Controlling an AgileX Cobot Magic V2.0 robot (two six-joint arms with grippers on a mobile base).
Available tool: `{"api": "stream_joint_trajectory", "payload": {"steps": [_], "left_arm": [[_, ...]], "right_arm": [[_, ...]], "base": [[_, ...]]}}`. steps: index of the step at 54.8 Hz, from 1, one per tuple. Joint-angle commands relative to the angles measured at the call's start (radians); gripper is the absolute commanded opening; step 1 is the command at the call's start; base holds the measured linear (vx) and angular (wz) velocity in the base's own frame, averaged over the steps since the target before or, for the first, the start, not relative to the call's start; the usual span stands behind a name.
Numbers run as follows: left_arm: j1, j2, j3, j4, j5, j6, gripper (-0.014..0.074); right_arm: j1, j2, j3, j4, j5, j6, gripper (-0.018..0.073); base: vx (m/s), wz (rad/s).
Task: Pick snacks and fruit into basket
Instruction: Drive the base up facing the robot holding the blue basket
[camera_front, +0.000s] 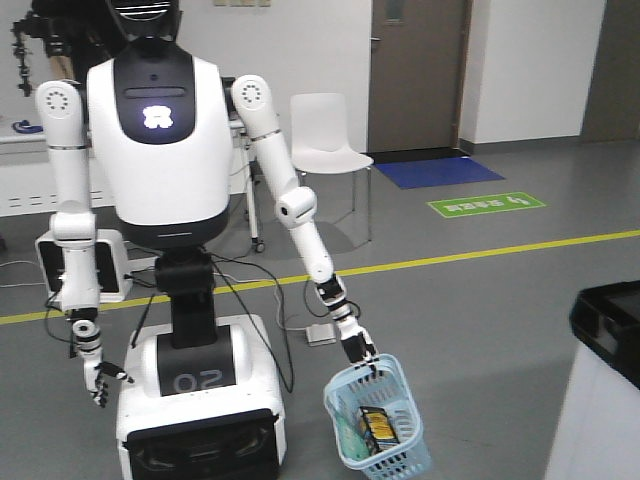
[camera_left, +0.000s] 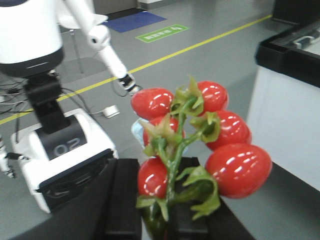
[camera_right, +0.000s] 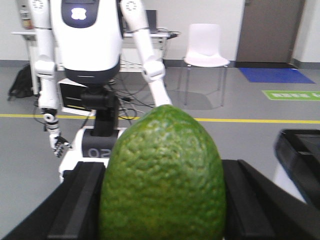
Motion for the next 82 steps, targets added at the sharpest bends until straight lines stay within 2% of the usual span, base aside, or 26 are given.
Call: {"api": "stream_joint_trajectory", "payload": {"steps": [1,8,44,82], "left_arm": [[-0.026,0.014,-0.024,-0.030,-0.081,-0.011,-0.0008],[-0.054,0.014,-0.024,-0.034,-0.081,-0.011,-0.0008],[-0.052,0.014,-0.024,-0.034,-0.081,-0.011,-0.0008],[-0.052,0.014,-0.024,-0.034,-0.081,-0.011,-0.0008]], "right_arm": [[-0.007,0.012,-0.028,-0.043,-0.075,-0.015,-0.0004],[-0.007,0.012,-0.028,-0.043,-0.075,-0.015,-0.0004],[-0.007,0.012,-0.028,-0.043,-0.075,-0.015,-0.0004],[-0.007,0.012,-0.028,-0.043,-0.076,-0.015,-0.0004]], "base": [[0.18,0.53],[0.18,0.48],[0.18,0.34],[0.18,0.02]]}}
